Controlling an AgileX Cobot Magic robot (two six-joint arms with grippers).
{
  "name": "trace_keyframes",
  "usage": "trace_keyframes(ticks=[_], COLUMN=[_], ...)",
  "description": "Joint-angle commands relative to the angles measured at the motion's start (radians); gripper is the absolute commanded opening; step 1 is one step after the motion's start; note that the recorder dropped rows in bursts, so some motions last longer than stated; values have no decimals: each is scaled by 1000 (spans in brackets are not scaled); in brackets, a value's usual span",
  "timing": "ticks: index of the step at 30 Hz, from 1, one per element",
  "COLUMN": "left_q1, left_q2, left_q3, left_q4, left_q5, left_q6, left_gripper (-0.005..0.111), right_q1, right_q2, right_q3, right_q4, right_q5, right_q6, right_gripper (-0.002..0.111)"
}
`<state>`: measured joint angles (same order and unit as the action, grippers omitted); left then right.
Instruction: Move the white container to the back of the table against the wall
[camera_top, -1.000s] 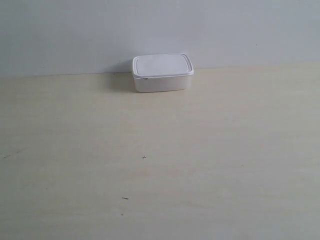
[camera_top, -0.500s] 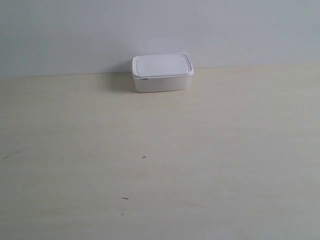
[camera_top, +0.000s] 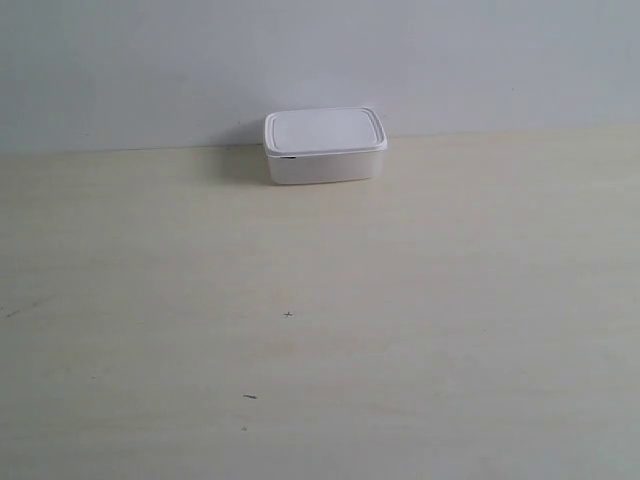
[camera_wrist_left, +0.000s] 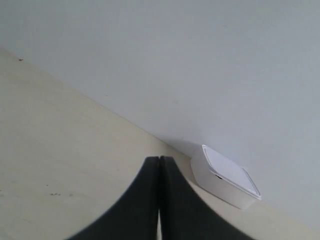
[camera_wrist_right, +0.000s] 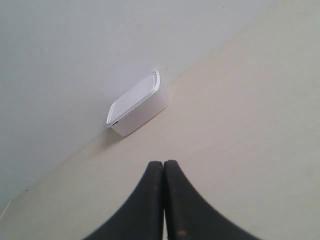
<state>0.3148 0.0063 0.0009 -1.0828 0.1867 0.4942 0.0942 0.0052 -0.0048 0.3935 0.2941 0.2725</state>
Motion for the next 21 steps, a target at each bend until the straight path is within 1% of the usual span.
trace_keyframes(ticks=[1,6,8,9,10,13,16,21], left_q1=[2,2,2,2,2,2,2,2], left_q2=[-6,-6,-6,-6,-6,-6,-6,-6], left_q3=[-1,-1,-1,-1,-1,-1,-1,-1], left_q4=[0,0,0,0,0,0,0,0], left_q5=[2,2,2,2,2,2,2,2], left_q6=[7,7,7,7,7,7,7,7], left_gripper=[0,0,0,0,0,0,0,0], right_q1=[-4,-4,-24,-34,-59,-88,-88,-88], right_q2=[-5,-5,-5,-5,-5,-5,-5,-5], right_q3=[5,5,5,5,5,5,5,5], right_q4=[-4,-22,-111,-134,-213,-323,-343,-370], right_q5=[-13,-13,-13,-13,-13,-19,-19,-25], right_q6=[-2,-24,-85,-99,-100,-132,-203,-223], right_gripper=[0,0,0,0,0,0,0,0])
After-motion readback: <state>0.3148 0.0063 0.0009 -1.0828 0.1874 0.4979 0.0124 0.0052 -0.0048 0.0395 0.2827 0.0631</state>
